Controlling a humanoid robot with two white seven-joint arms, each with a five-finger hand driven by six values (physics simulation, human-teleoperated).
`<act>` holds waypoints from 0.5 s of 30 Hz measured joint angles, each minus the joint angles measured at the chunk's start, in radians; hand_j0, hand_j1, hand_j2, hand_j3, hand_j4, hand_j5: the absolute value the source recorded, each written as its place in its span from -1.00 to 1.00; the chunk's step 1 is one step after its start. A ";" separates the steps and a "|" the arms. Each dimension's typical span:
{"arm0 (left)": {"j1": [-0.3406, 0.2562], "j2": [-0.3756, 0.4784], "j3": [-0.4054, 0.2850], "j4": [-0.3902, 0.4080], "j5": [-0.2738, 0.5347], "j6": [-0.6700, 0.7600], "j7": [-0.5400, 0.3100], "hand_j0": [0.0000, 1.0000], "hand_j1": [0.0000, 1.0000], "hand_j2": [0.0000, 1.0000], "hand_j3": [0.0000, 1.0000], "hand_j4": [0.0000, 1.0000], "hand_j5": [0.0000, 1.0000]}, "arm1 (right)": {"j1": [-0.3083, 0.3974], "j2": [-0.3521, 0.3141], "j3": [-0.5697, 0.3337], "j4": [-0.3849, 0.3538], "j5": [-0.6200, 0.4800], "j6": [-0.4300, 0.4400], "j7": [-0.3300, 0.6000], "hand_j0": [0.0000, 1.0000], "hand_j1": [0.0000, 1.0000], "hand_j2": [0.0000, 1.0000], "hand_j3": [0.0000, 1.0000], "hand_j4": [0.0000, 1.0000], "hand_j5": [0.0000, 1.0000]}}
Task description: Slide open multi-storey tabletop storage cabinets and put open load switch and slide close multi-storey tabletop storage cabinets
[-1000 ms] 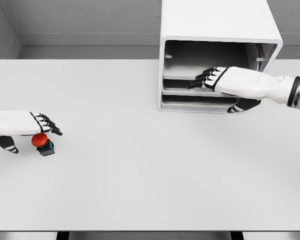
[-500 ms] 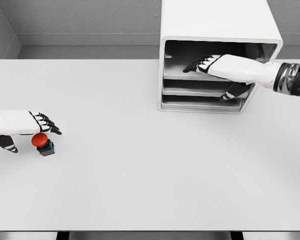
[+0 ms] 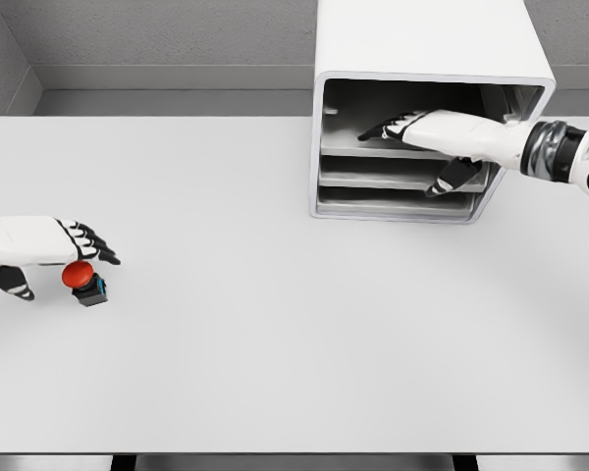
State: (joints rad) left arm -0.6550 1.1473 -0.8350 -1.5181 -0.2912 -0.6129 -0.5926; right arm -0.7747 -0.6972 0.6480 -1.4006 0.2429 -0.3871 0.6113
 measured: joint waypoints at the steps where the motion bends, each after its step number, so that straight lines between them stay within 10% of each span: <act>1: 0.000 0.000 0.000 0.000 0.000 0.000 0.000 1.00 1.00 1.00 1.00 1.00 1.00 | 0.003 0.000 0.001 -0.001 0.001 -0.003 0.000 1.00 1.00 1.00 1.00 1.00 1.00; 15: 0.000 0.008 0.001 -0.001 0.000 0.000 0.000 1.00 1.00 1.00 1.00 1.00 1.00 | 0.078 -0.111 -0.005 -0.166 0.005 -0.024 -0.002 1.00 1.00 1.00 1.00 1.00 1.00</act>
State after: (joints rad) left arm -0.6550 1.1549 -0.8339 -1.5190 -0.2911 -0.6128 -0.5926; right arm -0.6964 -0.8080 0.6429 -1.5667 0.2478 -0.4108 0.6096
